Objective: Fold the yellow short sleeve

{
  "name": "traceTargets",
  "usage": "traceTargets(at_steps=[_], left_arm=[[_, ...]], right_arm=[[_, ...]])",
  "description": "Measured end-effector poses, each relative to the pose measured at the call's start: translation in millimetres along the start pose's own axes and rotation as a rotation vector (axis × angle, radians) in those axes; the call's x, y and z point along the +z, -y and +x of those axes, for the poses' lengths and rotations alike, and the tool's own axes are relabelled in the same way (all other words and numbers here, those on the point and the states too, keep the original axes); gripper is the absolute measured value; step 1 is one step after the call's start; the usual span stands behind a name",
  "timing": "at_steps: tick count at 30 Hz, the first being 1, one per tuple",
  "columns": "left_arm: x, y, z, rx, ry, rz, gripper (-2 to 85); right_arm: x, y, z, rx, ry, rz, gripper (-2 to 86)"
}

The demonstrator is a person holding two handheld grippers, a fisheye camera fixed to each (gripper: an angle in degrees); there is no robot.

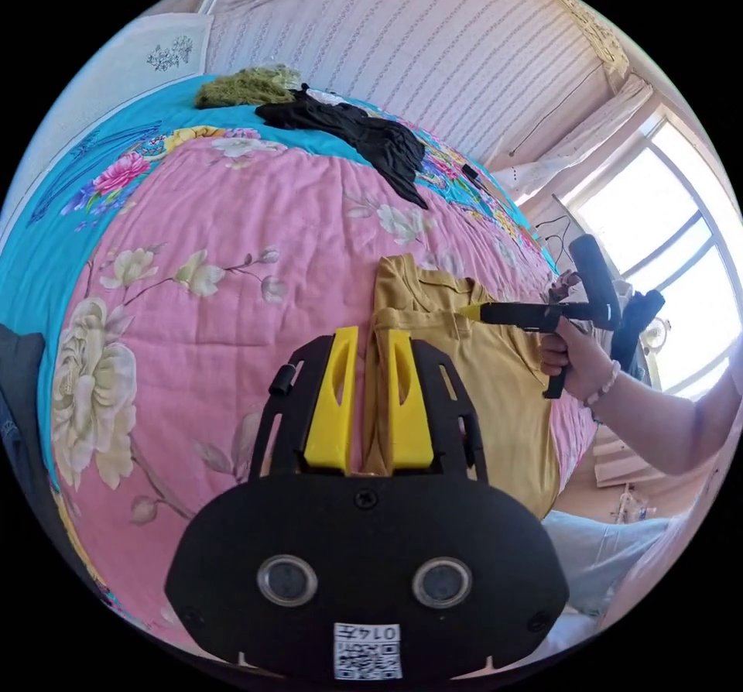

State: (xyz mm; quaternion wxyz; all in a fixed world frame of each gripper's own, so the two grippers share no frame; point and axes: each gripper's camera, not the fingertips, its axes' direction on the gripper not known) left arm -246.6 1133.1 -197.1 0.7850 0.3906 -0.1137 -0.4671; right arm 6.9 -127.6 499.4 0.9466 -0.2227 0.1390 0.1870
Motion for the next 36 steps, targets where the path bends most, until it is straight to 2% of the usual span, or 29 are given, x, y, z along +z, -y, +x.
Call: traceTargets(at_steps=[3,5,13,17,21,24,28,33,36], left_arm=[[26,10,-5,-0.037,-0.010,-0.076,5.6],[32,11,-8,-0.044,-0.056,-0.121,1.7],[-48,-21,-8,-0.074,-0.059,0.076,-0.8],[-79,-48,-22,-0.187,-0.006,0.164,-1.0],[-91,-59,-38,-0.230,-0.026,0.189,-1.0],[-112,-65,-48,-0.247,0.015,0.259,-1.0],[-154,-89,-74,-0.411,0.179,0.372,-1.0],[-170,-113,-96,-0.540,0.313,0.312,-1.0],[-160,-123,-104,-0.591,0.347,0.251,-0.9]], right_arm=[[21,13,-2,-0.008,-0.016,-0.005,5.9],[34,18,-1,0.006,-0.035,-0.059,3.4],[-15,22,-41,-0.108,0.040,0.080,0.6],[-15,41,-77,-0.220,0.042,0.084,0.5],[-8,54,-106,-0.304,0.162,0.076,0.4],[0,59,-128,-0.379,0.215,0.063,0.4],[24,81,-175,-0.502,0.279,0.055,0.4],[98,107,-242,-0.610,0.317,-0.085,0.6],[144,107,-276,-0.669,0.256,-0.160,0.9]])
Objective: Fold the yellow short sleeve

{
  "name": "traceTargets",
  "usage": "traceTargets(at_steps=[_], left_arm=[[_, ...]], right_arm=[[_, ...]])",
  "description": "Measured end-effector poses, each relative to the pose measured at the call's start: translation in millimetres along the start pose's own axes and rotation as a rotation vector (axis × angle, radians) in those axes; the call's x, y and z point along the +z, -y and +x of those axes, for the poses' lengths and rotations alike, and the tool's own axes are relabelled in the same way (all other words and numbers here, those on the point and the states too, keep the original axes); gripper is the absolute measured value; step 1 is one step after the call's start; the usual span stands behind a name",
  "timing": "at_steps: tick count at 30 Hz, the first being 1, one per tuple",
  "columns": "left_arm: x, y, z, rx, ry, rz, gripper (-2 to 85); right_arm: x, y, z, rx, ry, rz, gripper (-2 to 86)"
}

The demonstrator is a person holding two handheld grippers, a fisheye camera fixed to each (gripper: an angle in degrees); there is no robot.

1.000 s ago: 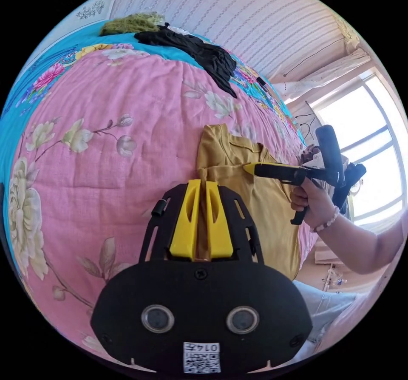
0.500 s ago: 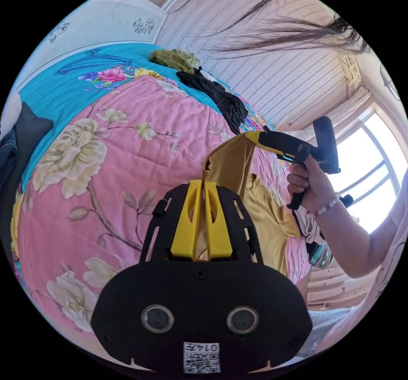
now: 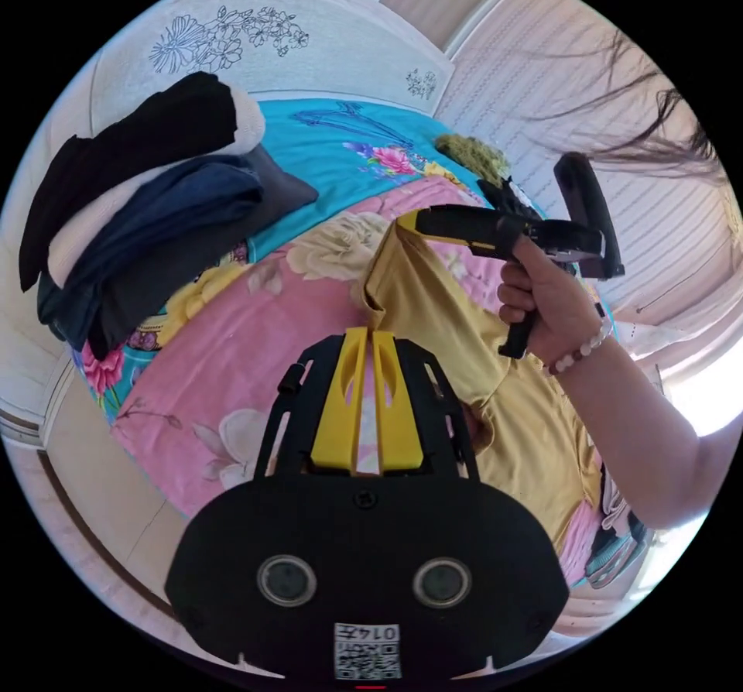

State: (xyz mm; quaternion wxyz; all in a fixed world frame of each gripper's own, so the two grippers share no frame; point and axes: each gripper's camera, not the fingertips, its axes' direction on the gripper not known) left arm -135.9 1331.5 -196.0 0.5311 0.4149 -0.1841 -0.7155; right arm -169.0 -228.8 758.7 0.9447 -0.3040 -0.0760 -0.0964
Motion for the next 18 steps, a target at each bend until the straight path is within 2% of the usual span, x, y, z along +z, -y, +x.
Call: traceTargets(at_steps=[2,5,9,12,13,14,16,18], left_arm=[[18,-8,-4,-0.020,0.039,-0.070,-0.5],[17,-6,-10,-0.081,-0.039,-0.066,0.9],[-4,10,-4,-0.051,-0.010,-0.044,1.2],[-20,32,27,0.111,0.017,-0.034,-0.4],[-21,41,48,0.193,-0.016,-0.040,-0.7],[-16,50,75,0.292,-0.076,-0.061,-0.8],[-2,61,122,0.439,-0.184,-0.114,-0.8],[14,67,162,0.523,-0.216,-0.102,-0.7]], right_arm=[[26,6,-4,-0.010,-0.045,-0.063,1.6],[53,5,-4,-0.018,-0.122,-0.188,5.8],[-7,-19,10,-0.041,-0.043,-0.107,10.6],[-88,-60,37,0.040,0.066,0.056,12.1],[-118,-81,48,0.089,0.039,0.104,12.2],[-132,-93,53,0.116,0.003,0.126,12.2],[-179,-143,79,0.256,-0.221,0.149,11.9],[-201,-177,101,0.365,-0.306,0.138,11.5]])
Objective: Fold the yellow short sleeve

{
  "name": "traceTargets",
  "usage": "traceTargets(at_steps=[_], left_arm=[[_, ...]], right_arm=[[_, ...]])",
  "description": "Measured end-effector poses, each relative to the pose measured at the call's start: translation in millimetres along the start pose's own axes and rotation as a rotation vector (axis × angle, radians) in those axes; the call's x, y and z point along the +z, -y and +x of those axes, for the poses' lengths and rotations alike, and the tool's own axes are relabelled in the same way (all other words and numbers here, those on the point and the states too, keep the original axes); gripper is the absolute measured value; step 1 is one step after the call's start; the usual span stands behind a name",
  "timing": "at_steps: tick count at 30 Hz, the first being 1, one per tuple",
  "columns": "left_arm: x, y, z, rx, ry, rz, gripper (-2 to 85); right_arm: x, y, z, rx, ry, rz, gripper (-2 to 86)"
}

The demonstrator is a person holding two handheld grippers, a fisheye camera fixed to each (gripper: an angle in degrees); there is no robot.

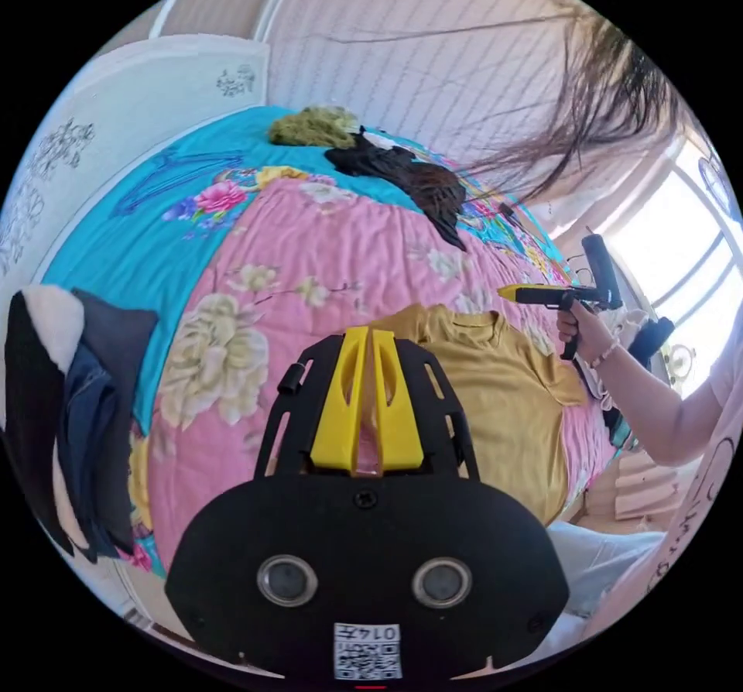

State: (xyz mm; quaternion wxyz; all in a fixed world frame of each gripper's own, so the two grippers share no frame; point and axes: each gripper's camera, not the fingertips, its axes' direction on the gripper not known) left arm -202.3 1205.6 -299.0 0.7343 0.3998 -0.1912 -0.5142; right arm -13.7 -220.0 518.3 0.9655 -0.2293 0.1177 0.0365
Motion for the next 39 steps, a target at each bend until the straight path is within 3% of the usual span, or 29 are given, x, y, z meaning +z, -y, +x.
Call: traceTargets(at_steps=[3,7,9,11,14,20,24,33,39], left_arm=[[35,28,29,0.043,-0.043,-0.009,0.3],[92,66,79,0.172,-0.164,-0.107,5.4],[120,82,110,0.286,-0.119,-0.145,6.1],[172,95,136,0.377,-0.038,-0.289,5.2],[222,99,145,0.406,-0.057,-0.527,0.3],[210,129,156,0.416,0.008,-0.338,-0.8],[229,125,151,0.403,0.049,-0.372,-0.2],[80,64,58,0.109,0.133,-0.146,2.7],[64,10,-11,-0.067,0.140,-0.193,4.1]], right_arm=[[-16,-21,33,0.080,0.067,0.004,10.9],[-12,-38,50,0.112,-0.096,-0.053,11.9],[-5,-41,61,0.135,-0.137,-0.073,12.3],[5,-39,70,0.148,-0.141,-0.075,11.7],[31,-35,89,0.204,-0.121,-0.130,5.9],[5,-34,100,0.296,-0.134,0.034,0.8],[19,-23,116,0.324,-0.173,-0.019,0.8],[-8,-36,99,0.304,-0.237,0.000,4.0],[20,-7,34,0.120,-0.028,-0.021,4.5]])
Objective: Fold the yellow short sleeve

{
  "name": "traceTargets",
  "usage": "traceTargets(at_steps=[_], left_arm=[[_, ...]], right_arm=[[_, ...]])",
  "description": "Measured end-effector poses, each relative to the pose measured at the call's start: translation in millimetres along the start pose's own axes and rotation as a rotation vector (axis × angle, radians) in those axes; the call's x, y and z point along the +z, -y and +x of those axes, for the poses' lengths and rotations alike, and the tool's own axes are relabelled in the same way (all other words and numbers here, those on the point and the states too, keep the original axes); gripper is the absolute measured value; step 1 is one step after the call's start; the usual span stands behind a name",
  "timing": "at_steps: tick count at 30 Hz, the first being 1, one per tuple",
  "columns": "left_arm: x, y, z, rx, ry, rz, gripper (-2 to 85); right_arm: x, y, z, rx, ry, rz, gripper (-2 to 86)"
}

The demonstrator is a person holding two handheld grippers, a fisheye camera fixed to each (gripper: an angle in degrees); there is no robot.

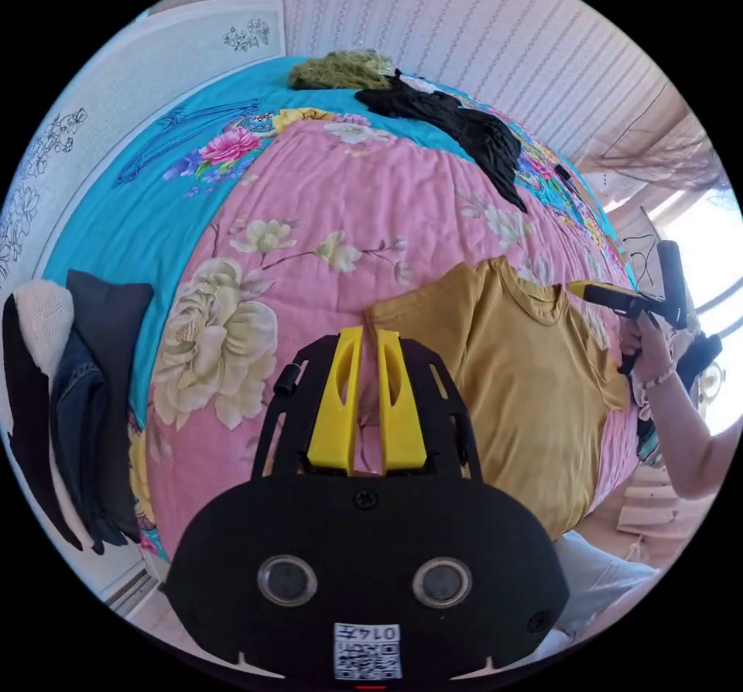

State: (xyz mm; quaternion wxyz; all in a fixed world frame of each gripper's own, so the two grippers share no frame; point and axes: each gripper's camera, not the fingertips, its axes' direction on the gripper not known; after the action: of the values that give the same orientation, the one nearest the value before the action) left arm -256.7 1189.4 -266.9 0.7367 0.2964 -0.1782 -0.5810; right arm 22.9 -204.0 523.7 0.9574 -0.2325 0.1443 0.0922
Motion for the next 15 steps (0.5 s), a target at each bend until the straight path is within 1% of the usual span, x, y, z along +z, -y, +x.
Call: traceTargets(at_steps=[3,6,7,9,10,12,15], left_arm=[[8,-7,-25,-0.082,-0.084,0.025,5.2],[24,-5,-47,-0.146,-0.189,0.027,6.3],[32,-3,-54,-0.157,-0.217,0.011,5.2],[39,-3,-61,-0.132,-0.229,-0.008,2.9],[36,-6,-67,-0.121,-0.238,0.006,1.5],[22,-14,-77,-0.134,-0.231,0.036,0.3],[-20,-42,-94,-0.165,-0.210,0.158,-0.4]], right_arm=[[37,27,-43,-0.111,0.114,-0.036,6.0],[76,57,-80,-0.182,0.146,-0.092,7.1],[90,67,-91,-0.198,0.144,-0.115,6.9],[108,78,-102,-0.218,0.118,-0.125,5.1],[118,84,-109,-0.230,0.100,-0.155,2.9],[126,92,-118,-0.246,0.075,-0.195,1.7],[120,103,-141,-0.329,0.089,-0.182,0.8]])
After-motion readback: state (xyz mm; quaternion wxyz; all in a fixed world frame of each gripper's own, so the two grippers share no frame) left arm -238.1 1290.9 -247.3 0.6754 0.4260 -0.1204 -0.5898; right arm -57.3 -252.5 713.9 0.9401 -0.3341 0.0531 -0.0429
